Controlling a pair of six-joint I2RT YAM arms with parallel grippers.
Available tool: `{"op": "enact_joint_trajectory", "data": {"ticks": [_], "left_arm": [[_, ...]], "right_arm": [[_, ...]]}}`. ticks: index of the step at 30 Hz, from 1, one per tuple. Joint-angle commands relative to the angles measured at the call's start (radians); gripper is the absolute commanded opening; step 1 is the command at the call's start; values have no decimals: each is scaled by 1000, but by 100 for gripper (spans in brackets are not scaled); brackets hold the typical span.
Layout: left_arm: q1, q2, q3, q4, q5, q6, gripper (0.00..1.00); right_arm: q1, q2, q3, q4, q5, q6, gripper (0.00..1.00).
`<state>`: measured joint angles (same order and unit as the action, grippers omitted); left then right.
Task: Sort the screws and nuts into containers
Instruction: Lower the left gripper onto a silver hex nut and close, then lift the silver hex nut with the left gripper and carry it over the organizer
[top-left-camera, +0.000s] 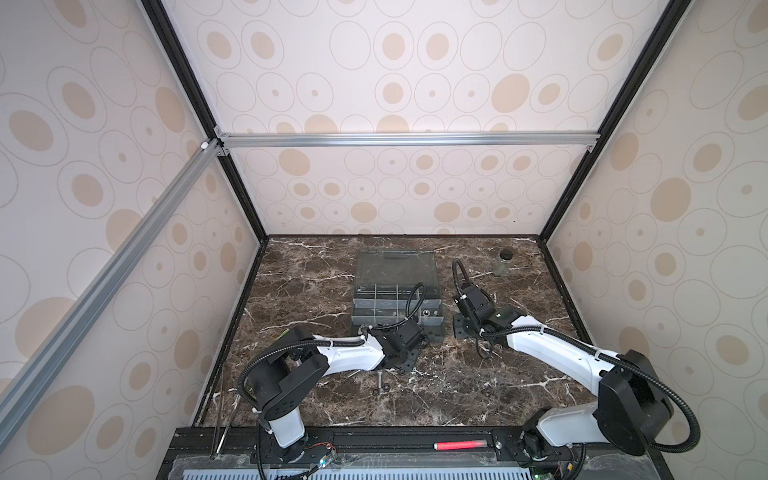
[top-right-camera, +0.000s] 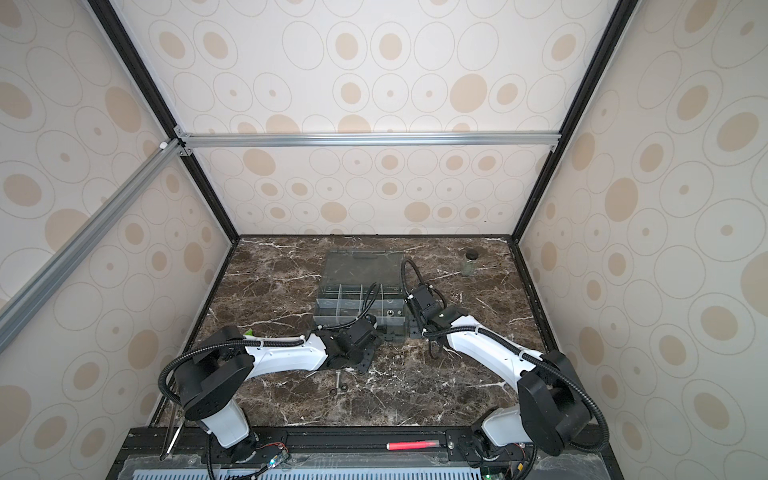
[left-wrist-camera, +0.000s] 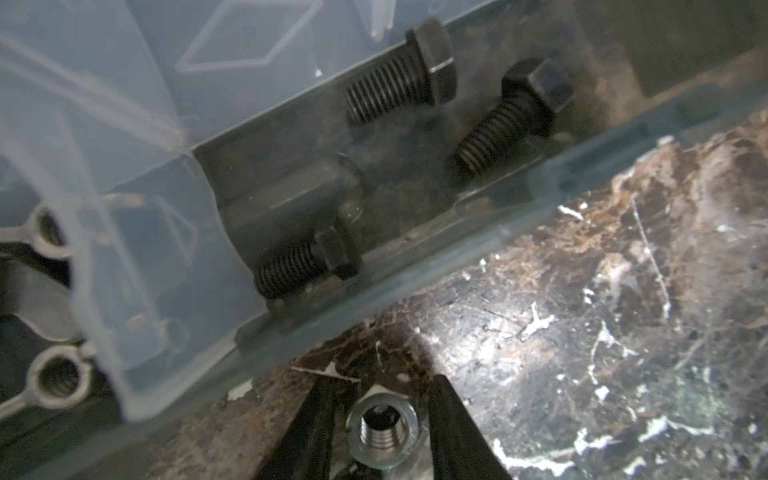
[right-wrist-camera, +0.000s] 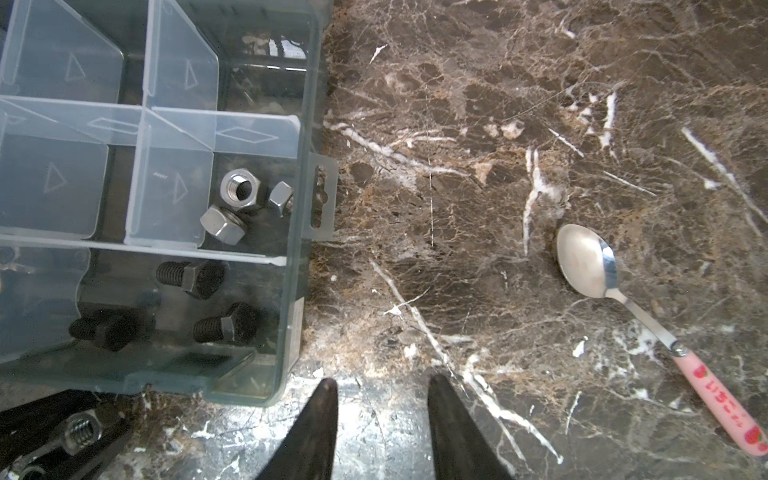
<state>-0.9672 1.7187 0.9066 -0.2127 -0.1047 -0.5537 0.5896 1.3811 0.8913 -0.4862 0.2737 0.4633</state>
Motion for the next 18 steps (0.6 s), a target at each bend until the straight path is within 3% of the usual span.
{"op": "enact_joint_trajectory", "data": {"ticks": [1,18], "left_arm": [[-15,26,27,-68,-22,-5,35],[-31,50,74,-88,-23,1,19]], "right_arm": [[-10,-24,-14,-10,19,8,40],[-19,-49,-22,-25,32,11,40]]}}
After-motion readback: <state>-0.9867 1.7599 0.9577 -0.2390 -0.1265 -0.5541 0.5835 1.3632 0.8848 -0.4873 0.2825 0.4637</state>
